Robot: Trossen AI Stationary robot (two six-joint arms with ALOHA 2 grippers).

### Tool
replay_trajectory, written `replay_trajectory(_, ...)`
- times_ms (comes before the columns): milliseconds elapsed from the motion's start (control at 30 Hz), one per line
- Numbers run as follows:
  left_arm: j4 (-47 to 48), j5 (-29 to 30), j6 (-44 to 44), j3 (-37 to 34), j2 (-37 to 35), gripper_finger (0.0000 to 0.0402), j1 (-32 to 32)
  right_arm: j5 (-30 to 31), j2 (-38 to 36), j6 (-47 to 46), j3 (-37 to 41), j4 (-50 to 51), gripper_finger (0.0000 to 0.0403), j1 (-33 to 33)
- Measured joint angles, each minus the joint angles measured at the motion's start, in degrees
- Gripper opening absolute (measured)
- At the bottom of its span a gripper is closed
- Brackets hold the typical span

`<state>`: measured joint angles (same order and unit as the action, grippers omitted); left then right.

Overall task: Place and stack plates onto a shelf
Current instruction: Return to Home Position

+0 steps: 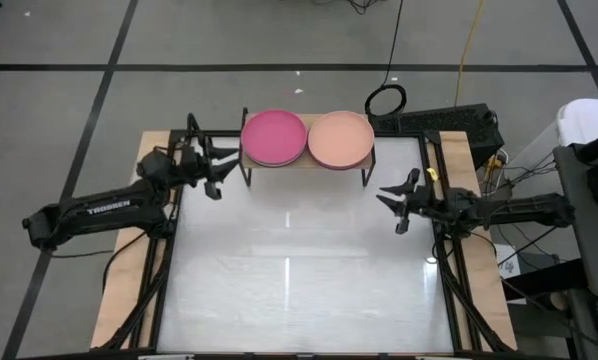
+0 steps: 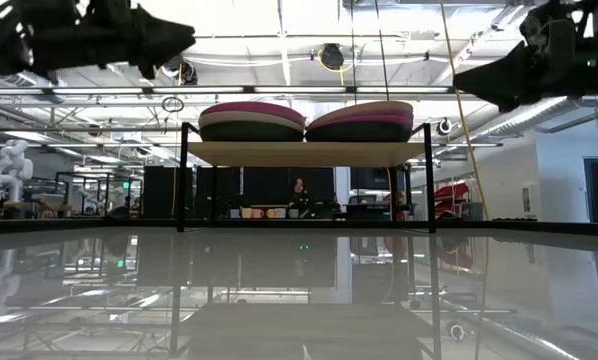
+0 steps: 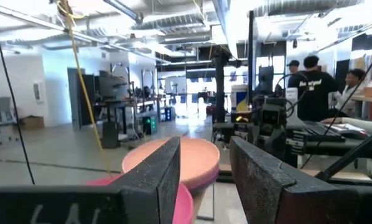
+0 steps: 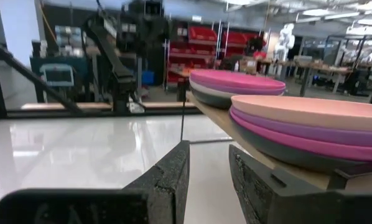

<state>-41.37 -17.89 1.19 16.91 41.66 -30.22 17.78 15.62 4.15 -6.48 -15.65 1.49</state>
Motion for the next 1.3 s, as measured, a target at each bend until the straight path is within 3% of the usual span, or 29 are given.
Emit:
replay_trajectory(167, -6.9, 0.0, 2.5, -5.8, 0.0, 0.0145, 0.0, 0.1, 0.0, 0.0, 5.2, -10.9, 0.0098, 0.0)
replay_trajectory(467, -10.1, 1.6, 2.4, -12.2, 0.1, 0.0138, 0.0, 0.1, 0.1, -0.4, 5.4, -9.9, 0.0098, 0.0)
replay_trajectory(767, -12.6, 1.9, 3.1, -16.4, 0.0, 0.004, 0.0, 0.1, 0.1, 0.4, 5.5, -8.9, 0.0098, 0.0)
replay_trajectory(933, -12.5, 1.9, 3.1, -16.4, 0.1, 0.0008, 0.0, 0.1, 0.1, -0.3, 5.5, -8.9, 0.0098, 0.0)
replay_trajectory(1300, -11.9, 1.9, 2.6, -16.4, 0.1, 0.0013, 0.0, 0.1, 0.1, -0.4, 5.6, -9.0, 0.0098, 0.0)
